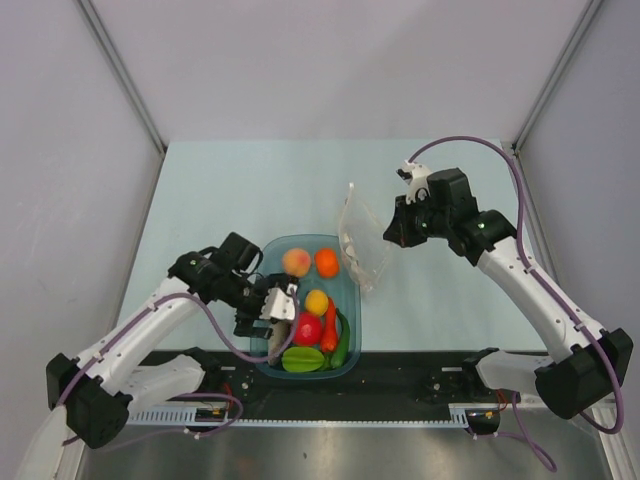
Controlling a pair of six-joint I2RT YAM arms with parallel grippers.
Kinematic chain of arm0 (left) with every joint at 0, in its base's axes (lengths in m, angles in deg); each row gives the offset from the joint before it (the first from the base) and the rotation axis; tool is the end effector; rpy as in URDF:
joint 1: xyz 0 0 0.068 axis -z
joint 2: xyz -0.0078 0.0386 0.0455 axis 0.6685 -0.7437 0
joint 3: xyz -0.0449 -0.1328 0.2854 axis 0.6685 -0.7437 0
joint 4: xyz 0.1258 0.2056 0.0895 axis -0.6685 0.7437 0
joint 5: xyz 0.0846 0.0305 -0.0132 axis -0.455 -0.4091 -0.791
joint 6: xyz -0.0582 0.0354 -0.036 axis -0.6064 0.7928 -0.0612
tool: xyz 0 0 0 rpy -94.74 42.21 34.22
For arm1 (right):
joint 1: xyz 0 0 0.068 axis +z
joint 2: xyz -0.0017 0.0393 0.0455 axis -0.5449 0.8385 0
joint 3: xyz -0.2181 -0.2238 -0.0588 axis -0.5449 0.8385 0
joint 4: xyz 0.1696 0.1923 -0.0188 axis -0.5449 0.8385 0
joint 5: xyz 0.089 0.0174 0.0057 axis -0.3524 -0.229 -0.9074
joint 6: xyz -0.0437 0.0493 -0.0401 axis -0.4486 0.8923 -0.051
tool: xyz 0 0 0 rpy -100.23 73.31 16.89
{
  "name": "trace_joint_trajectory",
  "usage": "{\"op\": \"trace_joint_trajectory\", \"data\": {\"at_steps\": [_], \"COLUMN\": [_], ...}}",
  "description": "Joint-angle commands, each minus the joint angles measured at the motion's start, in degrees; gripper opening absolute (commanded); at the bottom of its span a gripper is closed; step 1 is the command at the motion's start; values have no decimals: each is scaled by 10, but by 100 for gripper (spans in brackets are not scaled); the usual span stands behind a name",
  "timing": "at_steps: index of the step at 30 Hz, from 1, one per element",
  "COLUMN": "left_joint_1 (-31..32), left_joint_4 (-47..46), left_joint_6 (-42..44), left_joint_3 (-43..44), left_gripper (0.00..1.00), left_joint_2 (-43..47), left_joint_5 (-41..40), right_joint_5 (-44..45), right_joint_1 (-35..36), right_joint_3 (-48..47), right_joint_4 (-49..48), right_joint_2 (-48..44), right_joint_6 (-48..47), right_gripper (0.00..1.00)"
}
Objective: Place the food in the zip-top bag and seal the zipper
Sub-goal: Pick up the fake fruit from the bin.
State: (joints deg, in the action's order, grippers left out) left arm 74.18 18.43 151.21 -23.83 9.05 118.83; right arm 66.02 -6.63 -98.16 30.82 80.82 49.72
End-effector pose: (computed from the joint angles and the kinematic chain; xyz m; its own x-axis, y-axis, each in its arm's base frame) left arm 0.1008 -0.1073 0.2828 0.2180 0.7514 -0.6228 0.9731 -0.2164 0.0796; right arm 0.2261 0.1336 0.3759 -0.6436 -0.1598 -0.7485 -0.5406 0.7872 0.2967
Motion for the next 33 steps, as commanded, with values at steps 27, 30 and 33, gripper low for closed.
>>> {"op": "trace_joint_trajectory", "data": {"at_steps": [27, 30, 33], "left_joint_1": [77, 72, 66], "left_joint_4": [-196, -211, -208], "left_joint_6": [-443, -481, -512], "left_joint_3": [26, 34, 46], "left_gripper": [87, 88, 87], "left_joint_2": [-154, -176, -195], "left_joint_5": [-165, -201, -231], "right_joint_5": [8, 7, 5], "right_joint_1": [-11, -11, -11], "right_joint_3": [-9, -10, -11], "right_joint_4": [-14, -14, -14], "right_joint_2": [-7, -4, 0], "right_joint_6": [3, 3, 5], "right_gripper": [0, 0, 0]}}
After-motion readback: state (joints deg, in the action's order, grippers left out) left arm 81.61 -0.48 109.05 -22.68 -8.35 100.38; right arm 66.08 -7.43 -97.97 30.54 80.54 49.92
